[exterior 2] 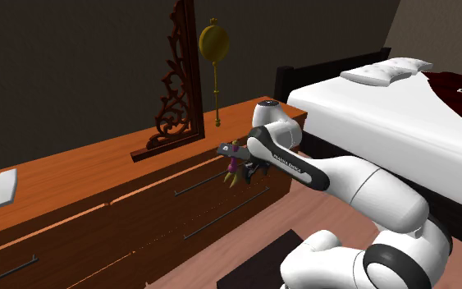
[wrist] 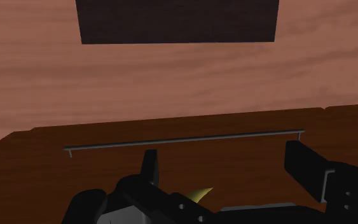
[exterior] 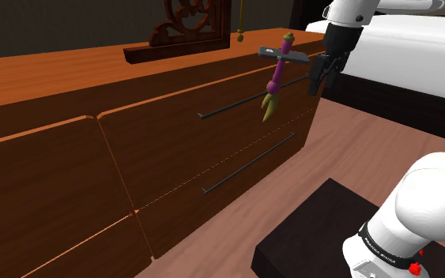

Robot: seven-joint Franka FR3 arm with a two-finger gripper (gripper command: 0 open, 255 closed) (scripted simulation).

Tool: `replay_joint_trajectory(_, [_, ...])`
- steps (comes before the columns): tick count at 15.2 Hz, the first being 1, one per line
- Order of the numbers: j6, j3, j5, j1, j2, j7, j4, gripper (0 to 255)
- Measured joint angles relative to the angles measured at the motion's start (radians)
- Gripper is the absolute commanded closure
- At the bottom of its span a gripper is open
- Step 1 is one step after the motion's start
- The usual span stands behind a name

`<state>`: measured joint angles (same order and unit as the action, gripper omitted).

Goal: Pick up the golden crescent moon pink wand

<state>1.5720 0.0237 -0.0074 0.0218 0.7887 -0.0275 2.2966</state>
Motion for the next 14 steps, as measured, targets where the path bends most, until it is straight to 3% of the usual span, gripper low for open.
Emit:
replay_joint_trajectory(2, [-0.023, -0.002, 0.003, 0.002, -0.039, 0.002, -0.039, 0])
replay_joint_trajectory(4, [-0.097, -0.003, 0.01, 0.007, -0.181, 0.004, -0.165, 0])
replay_joint_trajectory(10, [-0.425, -0.003, 0.039, 0.018, -0.682, 0.014, -0.69, 0])
replay_joint_trajectory(12, [-0.592, -0.001, 0.048, 0.017, -0.843, 0.017, -0.889, 0])
replay_joint_trajectory(14, [-0.639, 0.001, 0.05, 0.017, -0.878, 0.016, -0.926, 0])
